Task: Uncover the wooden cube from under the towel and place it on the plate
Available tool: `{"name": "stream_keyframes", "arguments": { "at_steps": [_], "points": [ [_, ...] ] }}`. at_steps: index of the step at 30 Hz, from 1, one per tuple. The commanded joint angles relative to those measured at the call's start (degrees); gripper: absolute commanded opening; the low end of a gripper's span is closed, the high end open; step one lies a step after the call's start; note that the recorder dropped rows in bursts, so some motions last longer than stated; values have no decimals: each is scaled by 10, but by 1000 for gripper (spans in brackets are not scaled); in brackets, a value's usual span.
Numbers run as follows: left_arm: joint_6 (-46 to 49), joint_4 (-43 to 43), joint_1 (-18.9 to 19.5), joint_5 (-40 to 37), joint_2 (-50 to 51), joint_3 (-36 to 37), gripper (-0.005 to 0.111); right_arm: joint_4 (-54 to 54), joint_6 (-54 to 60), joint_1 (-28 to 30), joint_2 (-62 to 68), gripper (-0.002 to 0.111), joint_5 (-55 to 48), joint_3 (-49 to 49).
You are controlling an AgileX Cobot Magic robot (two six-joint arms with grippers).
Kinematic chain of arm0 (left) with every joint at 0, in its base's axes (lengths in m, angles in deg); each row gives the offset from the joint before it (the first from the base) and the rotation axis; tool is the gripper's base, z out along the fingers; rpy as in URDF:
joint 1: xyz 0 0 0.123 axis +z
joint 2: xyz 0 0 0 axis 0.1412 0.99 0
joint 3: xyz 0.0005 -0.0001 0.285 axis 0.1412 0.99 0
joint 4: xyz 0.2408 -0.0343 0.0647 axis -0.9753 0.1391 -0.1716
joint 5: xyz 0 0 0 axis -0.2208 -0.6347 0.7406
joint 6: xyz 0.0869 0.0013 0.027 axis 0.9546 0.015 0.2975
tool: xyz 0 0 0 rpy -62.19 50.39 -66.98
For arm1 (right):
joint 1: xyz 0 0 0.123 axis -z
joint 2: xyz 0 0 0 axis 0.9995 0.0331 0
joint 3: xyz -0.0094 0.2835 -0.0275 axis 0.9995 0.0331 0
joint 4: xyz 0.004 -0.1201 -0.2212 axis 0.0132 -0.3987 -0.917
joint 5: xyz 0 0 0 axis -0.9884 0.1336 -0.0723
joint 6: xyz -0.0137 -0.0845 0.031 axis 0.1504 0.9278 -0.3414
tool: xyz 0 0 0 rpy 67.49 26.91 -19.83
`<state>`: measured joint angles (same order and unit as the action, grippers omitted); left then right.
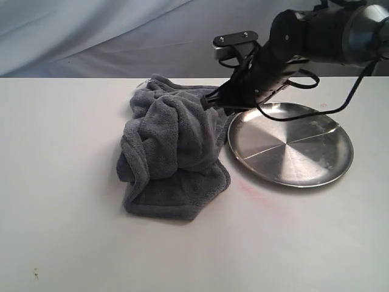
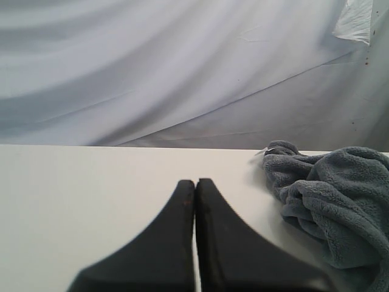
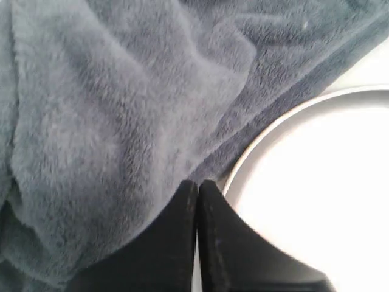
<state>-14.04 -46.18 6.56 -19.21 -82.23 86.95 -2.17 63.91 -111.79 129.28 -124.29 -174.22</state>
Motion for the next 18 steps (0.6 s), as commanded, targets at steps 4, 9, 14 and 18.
{"name": "stream_keyframes", "arguments": {
  "at_steps": [4, 9, 14, 18],
  "points": [
    [-2, 0, 0, 1, -1, 3, 1, 15, -3, -10, 95, 0, -38, -159],
    [-2, 0, 0, 1, -1, 3, 1, 13, -3, -21, 111, 0, -39, -202],
    [-2, 0, 0, 1, -1, 3, 1, 12, -3, -47, 112, 0, -22, -214],
    [-2, 0, 0, 1, -1, 3, 1, 12, -3, -65, 116, 0, -3, -214]
  ]
}}
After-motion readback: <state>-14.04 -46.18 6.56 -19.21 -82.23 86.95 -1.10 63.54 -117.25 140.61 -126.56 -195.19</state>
